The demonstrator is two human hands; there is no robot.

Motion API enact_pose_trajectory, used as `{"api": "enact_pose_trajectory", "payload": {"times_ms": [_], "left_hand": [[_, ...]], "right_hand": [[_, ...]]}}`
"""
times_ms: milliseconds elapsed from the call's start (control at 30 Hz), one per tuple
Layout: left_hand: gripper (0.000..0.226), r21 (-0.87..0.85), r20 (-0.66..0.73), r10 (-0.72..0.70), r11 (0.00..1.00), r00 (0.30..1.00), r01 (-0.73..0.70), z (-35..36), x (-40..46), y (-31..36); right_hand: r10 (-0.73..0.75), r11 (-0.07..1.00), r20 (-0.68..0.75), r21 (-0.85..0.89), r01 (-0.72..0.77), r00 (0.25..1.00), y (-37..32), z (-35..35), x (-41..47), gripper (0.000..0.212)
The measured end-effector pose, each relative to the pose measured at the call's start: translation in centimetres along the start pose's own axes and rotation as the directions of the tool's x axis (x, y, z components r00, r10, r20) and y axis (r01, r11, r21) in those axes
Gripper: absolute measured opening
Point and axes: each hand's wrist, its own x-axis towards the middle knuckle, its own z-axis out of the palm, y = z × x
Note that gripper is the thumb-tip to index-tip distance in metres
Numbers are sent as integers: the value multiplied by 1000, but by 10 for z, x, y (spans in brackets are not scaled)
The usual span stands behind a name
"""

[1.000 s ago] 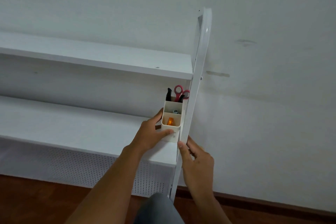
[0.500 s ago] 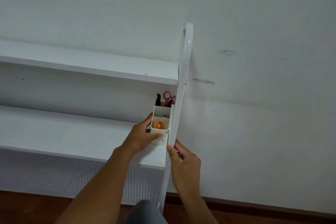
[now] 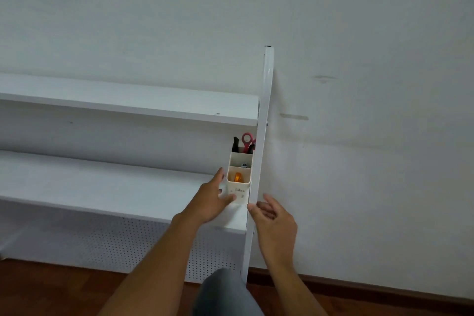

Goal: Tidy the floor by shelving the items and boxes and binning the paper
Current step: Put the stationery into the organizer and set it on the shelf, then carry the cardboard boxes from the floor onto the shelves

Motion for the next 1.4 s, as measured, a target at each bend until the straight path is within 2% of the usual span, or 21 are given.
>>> {"api": "enact_pose_trajectory", "payload": {"times_ms": [67, 133, 200, 267, 367, 433, 500, 633, 767, 867, 967, 1067, 1233, 1333, 1400], "left_hand": [[77, -1, -68, 10, 1000, 998, -10, -12, -20, -1], [64, -12, -156, 27, 1000, 987, -29, -29, -46, -8], [48, -32, -225, 10, 999, 974, -18, -49, -77, -23], [34, -50, -279, -42, 998, 959, 29, -69, -111, -44], [24, -85, -367, -149, 988, 918, 126, -97, -168, -87], [21, -93, -452, -218, 976, 865, 198, -112, -216, -120], [18, -106, -559, -267, 962, 785, 252, -122, -267, -150], [13, -128, -723, -381, 894, 576, 430, -129, -366, -191], [12, -204, -803, -473, 789, 362, 580, -132, -444, -209], [11, -276, -836, -501, 736, 223, 618, -132, -496, -216], [12, -334, -861, -500, 692, 92, 640, -131, -542, -211], [13, -386, -873, -488, 680, -8, 624, -130, -587, -206], [11, -476, -846, -512, 598, -150, 645, -120, -659, -199], [13, -517, -816, -544, 535, -196, 668, -109, -701, -200], [14, -515, -801, -565, 486, -195, 707, -102, -727, -206]], "right_hand": [[87, 996, -121, 38, -83, 989, 2, 2, -9, 27], [154, 986, -152, 86, -142, 976, 7, 11, -24, 21], [167, 983, -58, 88, -161, 984, 14, 29, -41, 16], [151, 986, 100, 52, -156, 984, 21, 52, -58, 20], [144, 986, 315, 35, -163, 938, 26, 92, -85, 28], [130, 988, 445, 19, -155, 886, 27, 120, -107, 28], [104, 991, 563, 8, -132, 820, 25, 147, -128, 26], [24, 998, 750, 20, -59, 661, 14, 195, -168, 24], [-61, 997, 886, 27, 79, 459, 3, 241, -224, 27], [-115, 982, 950, 66, 176, 289, -11, 268, -273, 24], [-152, 966, 977, 115, 230, 151, -21, 287, -320, 25], [-138, 958, 990, 126, 258, 28, -24, 300, -368, 24], [-122, 944, 980, 164, 285, -160, -36, 304, -440, 19], [-82, 955, 970, 143, 259, -231, -41, 305, -484, 17], [-34, 966, 960, 104, 238, -280, -40, 309, -514, 15]]}}
